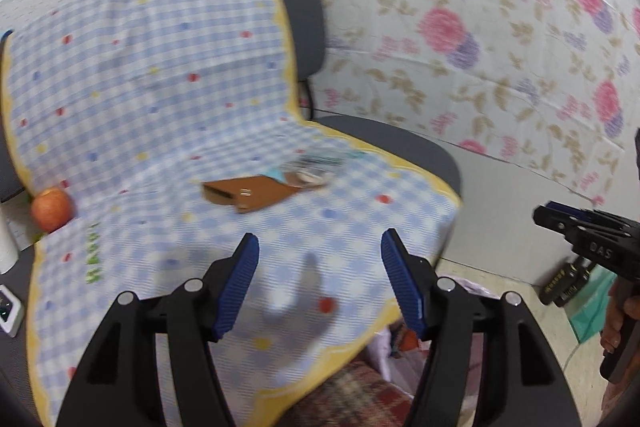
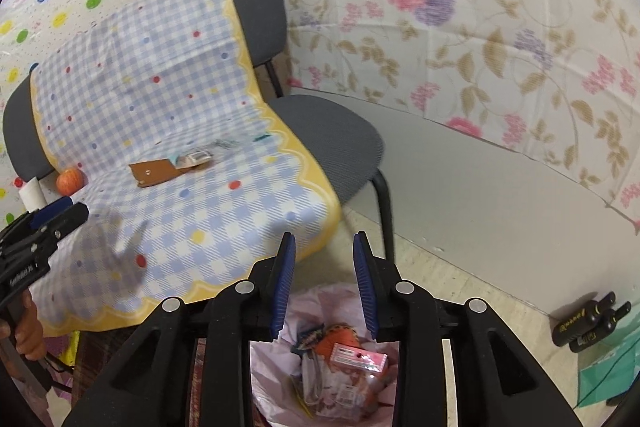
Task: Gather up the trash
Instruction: 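Move both tools back over the chair toward the brown leather piece and clear bag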
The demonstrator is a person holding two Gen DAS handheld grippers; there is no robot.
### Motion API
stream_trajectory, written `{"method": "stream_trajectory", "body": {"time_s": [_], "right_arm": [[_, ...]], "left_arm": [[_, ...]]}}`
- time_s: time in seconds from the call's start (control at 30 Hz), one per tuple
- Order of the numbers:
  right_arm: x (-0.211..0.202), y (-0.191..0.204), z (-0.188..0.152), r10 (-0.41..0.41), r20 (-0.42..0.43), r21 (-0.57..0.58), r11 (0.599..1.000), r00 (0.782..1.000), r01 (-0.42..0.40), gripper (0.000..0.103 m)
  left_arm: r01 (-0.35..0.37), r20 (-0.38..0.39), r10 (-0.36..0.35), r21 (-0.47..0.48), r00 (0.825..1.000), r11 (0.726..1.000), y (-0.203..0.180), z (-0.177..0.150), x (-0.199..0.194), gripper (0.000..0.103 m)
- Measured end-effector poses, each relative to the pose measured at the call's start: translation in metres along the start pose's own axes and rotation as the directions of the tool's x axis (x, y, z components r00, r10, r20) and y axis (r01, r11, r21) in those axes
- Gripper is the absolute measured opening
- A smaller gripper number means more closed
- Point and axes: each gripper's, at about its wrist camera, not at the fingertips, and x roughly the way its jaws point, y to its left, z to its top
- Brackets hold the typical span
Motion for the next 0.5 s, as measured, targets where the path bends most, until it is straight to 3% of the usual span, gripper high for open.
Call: {"method": "stream_trajectory", "body": {"time_s": [0.23, 0.5], "right_arm": [[0.022, 0.029, 0.015, 0.045, -0.002, -0.033, 0.998, 0.999, -0.045, 0.039], [0.053, 0.058, 0.032, 0.097, -0.016, -0.075, 0.992, 0.995, -0.098, 0.044]], "left_arm": [[-0.091, 0.004, 0.091, -0.060, 0.996, 0.994, 0.047, 0.008, 0.000, 0.063], [-0.130, -0.010, 0.130, -0.047, 0.991, 0.990, 0.064, 0.013, 0.017, 0.065]]}}
